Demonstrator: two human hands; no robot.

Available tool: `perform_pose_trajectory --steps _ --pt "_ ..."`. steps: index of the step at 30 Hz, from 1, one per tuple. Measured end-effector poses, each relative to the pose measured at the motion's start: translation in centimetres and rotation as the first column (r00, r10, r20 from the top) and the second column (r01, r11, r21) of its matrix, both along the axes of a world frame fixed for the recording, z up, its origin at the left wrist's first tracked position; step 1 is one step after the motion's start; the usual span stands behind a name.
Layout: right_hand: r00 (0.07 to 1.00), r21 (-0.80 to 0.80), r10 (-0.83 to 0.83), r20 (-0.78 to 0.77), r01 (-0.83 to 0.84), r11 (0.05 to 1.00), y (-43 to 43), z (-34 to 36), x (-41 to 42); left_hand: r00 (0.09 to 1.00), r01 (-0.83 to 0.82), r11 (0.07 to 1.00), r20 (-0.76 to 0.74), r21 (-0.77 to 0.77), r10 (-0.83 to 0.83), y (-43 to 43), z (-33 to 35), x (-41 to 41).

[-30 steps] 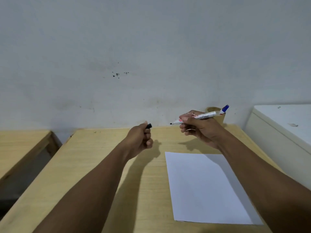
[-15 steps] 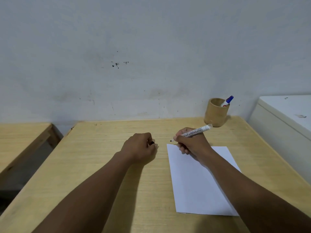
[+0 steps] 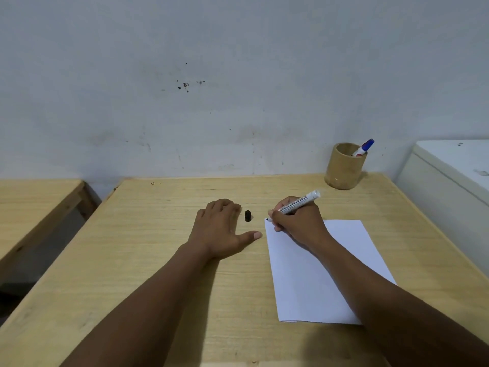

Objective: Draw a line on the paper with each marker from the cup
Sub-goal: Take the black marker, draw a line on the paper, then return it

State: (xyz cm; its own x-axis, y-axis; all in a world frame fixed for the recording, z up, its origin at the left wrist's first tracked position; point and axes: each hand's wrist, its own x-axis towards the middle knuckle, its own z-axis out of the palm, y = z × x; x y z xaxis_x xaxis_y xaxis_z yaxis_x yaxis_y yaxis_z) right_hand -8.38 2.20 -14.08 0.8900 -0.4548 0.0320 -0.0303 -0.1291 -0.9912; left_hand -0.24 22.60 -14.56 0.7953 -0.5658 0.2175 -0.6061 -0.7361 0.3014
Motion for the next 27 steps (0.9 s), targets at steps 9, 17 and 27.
perform_pose_trajectory --steps 9,17,27 --pt "0.998 -0.033 0.046 -0.042 -0.048 0.998 0.4 -1.0 -0.1 1.0 -0.007 0.999 -0.007 0.035 0.007 0.4 -1.1 -0.5" --pt "0.997 0.039 0.047 -0.058 -0.044 0.998 0.5 -0.1 -0.5 0.997 -0.014 1.0 -0.071 0.017 0.015 0.3 -0.9 -0.4" --pt "0.993 0.5 -0.118 0.006 0.1 0.86 -2.6 3.8 -0.7 0.972 -0.041 0.966 -0.233 -0.257 -0.021 -1.7 1.3 0.5"
